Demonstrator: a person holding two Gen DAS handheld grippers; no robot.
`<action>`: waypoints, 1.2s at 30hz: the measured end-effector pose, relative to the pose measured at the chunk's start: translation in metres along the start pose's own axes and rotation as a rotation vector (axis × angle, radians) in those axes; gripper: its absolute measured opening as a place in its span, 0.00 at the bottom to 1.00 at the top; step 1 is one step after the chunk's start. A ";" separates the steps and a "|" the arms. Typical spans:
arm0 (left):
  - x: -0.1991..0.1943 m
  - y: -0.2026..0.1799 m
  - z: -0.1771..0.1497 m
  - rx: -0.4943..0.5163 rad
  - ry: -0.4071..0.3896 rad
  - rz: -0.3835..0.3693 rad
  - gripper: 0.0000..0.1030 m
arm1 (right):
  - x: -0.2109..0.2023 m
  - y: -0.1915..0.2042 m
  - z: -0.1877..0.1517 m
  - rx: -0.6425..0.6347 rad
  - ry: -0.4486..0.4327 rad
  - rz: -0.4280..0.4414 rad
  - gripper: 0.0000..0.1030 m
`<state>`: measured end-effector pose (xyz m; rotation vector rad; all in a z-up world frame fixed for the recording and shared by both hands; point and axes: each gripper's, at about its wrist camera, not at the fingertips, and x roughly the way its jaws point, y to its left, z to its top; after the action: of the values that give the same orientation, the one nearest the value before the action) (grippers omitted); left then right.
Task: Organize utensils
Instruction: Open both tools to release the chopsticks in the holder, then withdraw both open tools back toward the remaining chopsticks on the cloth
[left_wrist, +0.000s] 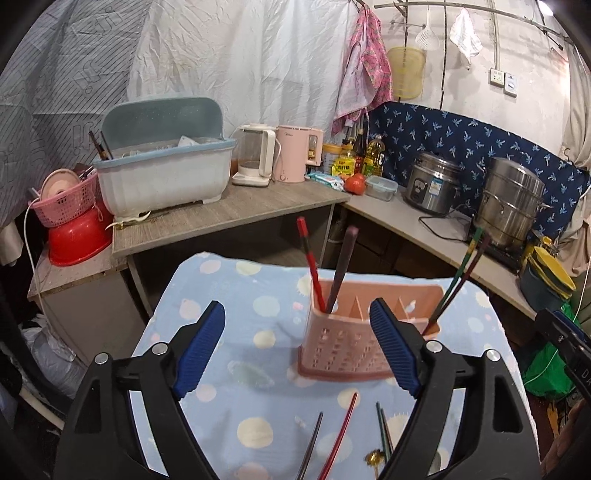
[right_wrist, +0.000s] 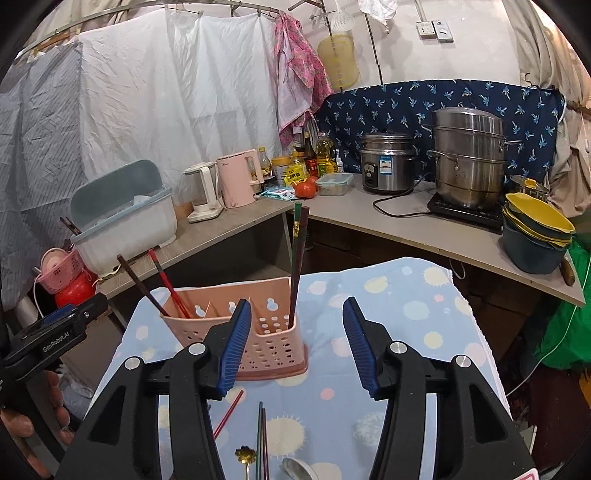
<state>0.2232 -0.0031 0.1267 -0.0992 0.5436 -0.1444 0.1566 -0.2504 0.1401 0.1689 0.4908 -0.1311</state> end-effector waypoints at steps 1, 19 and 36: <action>-0.002 0.001 -0.004 -0.002 0.007 -0.002 0.74 | -0.003 -0.001 -0.005 0.003 0.005 0.000 0.49; -0.037 0.022 -0.100 0.027 0.142 0.038 0.75 | -0.035 0.000 -0.102 -0.017 0.166 -0.026 0.51; -0.050 0.039 -0.188 0.061 0.292 0.084 0.75 | -0.049 0.018 -0.193 -0.069 0.333 0.000 0.43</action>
<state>0.0872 0.0325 -0.0133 0.0047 0.8329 -0.0933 0.0288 -0.1913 -0.0017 0.1229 0.8259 -0.0860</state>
